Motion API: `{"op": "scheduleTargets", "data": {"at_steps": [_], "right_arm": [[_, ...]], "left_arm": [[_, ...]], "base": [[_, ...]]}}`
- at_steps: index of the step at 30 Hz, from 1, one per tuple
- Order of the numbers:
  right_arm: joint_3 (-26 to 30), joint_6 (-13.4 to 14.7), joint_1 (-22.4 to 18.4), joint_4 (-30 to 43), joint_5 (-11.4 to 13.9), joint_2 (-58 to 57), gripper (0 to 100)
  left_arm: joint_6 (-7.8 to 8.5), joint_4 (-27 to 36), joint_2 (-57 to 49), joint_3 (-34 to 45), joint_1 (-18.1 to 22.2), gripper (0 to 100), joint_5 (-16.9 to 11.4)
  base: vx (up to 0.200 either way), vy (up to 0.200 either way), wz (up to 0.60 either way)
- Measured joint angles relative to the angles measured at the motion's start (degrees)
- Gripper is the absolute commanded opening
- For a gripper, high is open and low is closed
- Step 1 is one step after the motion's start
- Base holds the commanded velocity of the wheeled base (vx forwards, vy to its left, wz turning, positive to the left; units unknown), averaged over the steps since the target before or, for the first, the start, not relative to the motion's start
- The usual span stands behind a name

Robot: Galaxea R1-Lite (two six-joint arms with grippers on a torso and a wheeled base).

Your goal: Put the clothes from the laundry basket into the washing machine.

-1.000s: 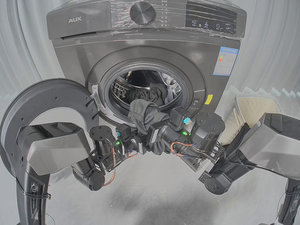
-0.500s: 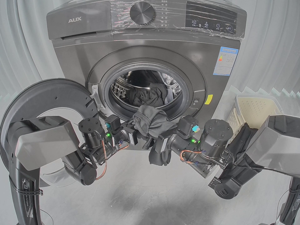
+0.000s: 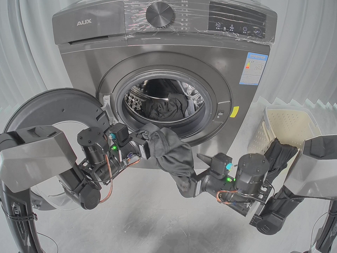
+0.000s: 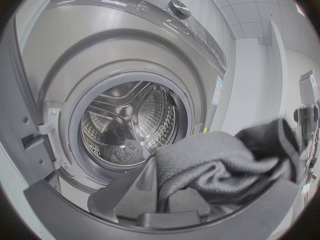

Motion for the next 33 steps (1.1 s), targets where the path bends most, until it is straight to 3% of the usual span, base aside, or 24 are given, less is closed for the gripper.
{"op": "scheduleTargets", "data": {"at_steps": [8, 17, 22, 30, 33], "right_arm": [[13.5, -0.7, -1.3, 0.2, -0.7, -0.7, 100], [15.0, -0.1, -6.9, -0.8, -3.8, -0.7, 100], [15.2, 2.0, -9.1, -5.0, -4.2, -0.7, 100], [16.1, 2.9, -10.1, -5.1, -4.2, -0.2, 100], [16.1, 3.0, -10.3, -5.2, -4.2, 0.2, 100]], "left_arm": [[0.15, 0.0, -5.1, 7.0, -0.4, 0, 1.0], [0.09, -0.1, -11.8, 17.2, -2.0, 0, 2.0], [-0.24, -0.2, -14.9, 21.2, -2.7, 0, 2.4], [-0.05, -0.2, -15.0, 22.3, -3.9, 0, 9.4], [-0.05, -0.2, -14.4, 22.8, -3.8, 0, 10.1]], "base": [[0.000, 0.000, 0.00], [0.000, 0.000, 0.00], [0.000, 0.000, 0.00], [0.000, 0.000, 0.00], [0.133, 0.000, 0.00]]}}
